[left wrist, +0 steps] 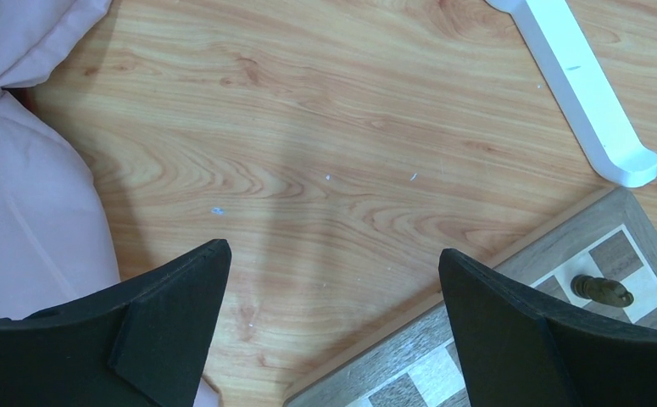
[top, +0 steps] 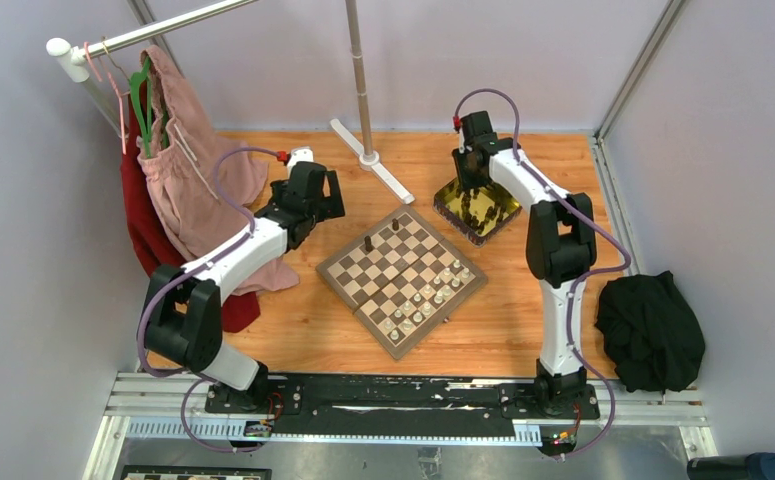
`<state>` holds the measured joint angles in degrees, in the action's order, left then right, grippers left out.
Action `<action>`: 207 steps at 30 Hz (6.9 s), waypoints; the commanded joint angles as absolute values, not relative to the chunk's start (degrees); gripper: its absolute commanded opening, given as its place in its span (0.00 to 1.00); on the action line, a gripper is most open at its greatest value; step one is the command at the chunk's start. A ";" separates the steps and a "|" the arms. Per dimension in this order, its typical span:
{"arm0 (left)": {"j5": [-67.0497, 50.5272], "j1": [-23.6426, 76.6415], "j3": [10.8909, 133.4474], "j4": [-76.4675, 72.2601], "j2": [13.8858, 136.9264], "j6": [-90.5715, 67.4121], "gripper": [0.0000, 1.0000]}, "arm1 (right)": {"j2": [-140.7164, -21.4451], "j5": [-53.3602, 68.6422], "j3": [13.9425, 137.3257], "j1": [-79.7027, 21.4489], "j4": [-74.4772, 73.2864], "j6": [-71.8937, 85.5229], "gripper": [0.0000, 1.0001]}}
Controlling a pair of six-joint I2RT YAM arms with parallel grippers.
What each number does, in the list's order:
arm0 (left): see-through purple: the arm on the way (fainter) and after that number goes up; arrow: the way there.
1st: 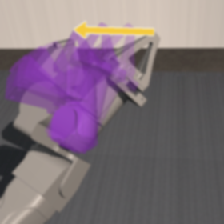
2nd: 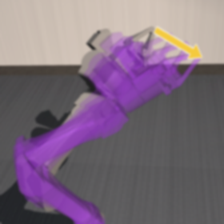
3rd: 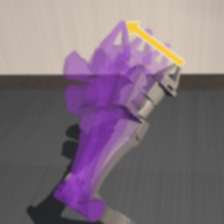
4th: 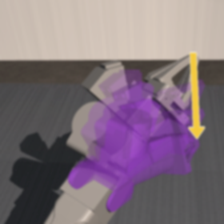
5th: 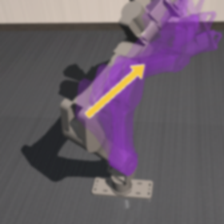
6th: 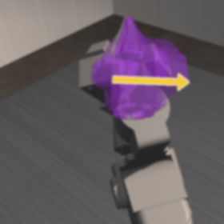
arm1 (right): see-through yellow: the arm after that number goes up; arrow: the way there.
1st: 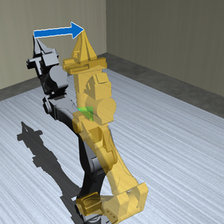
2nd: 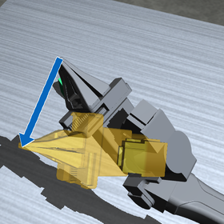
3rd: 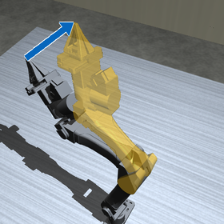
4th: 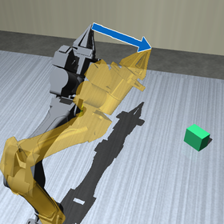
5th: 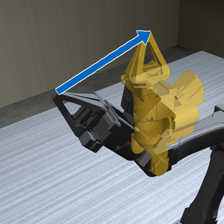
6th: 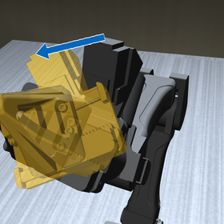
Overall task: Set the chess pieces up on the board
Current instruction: Pick up the chess piece from the storage box.
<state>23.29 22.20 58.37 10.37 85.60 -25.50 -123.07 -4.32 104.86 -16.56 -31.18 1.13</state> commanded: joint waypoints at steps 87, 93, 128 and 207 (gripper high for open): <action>23.03 21.97 59.59 8.88 86.93 -25.83 1.00 | -124.98 -0.88 110.69 -14.41 -33.92 1.63 0.07; 22.85 21.97 59.48 8.62 87.43 -26.03 1.00 | -125.18 -1.34 110.52 -14.41 -33.84 1.30 0.27; 22.59 21.97 59.24 8.68 87.78 -26.91 1.00 | -124.34 -0.88 106.58 -14.43 -33.92 1.49 0.18; 22.76 21.97 57.44 8.17 86.49 -27.25 1.00 | -123.15 1.14 109.50 -14.44 -35.51 1.14 0.00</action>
